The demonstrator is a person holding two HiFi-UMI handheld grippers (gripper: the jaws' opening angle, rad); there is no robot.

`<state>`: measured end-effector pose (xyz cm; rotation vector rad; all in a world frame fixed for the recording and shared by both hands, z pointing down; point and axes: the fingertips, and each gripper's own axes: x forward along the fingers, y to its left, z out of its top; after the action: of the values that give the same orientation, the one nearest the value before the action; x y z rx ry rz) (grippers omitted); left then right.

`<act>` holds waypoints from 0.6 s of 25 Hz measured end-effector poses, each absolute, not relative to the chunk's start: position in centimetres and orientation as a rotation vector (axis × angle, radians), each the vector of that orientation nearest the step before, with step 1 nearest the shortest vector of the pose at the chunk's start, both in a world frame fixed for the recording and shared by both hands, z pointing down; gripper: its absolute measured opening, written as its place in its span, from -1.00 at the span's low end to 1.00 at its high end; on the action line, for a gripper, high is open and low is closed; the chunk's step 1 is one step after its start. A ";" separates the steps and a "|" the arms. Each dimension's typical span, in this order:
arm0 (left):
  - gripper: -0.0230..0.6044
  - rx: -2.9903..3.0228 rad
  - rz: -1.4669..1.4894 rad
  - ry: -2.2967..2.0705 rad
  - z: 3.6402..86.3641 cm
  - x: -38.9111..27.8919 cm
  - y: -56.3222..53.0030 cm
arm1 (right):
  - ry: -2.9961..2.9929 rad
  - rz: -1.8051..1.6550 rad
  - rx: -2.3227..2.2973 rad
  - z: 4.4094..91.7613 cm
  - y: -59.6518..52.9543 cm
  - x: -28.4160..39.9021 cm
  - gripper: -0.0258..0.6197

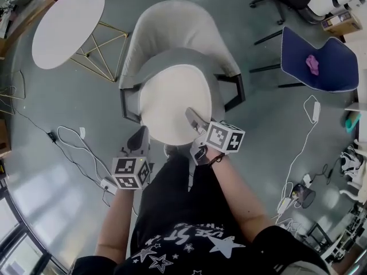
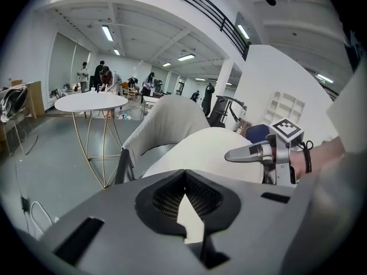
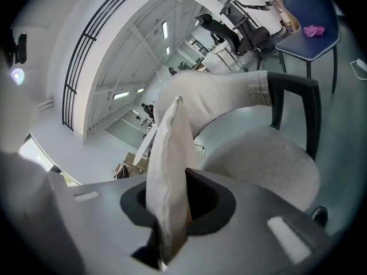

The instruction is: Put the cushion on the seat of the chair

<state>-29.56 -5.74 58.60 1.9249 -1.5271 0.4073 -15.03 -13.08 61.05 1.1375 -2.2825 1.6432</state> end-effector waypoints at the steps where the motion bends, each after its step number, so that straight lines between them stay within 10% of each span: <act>1: -0.90 1.923 0.417 -1.523 59.1 -29.4 -5.8 | -2.269 1.648 1.148 61.7 -13.1 -14.8 -0.73; 15: -0.90 1.870 0.491 -1.418 67.3 -25.9 -5.4 | -2.100 1.513 1.305 71.7 -13.7 -7.7 -0.71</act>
<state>-25.89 -5.43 67.31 1.8695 -1.4182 0.4906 -7.67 -13.70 71.72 1.3052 -2.1003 1.5131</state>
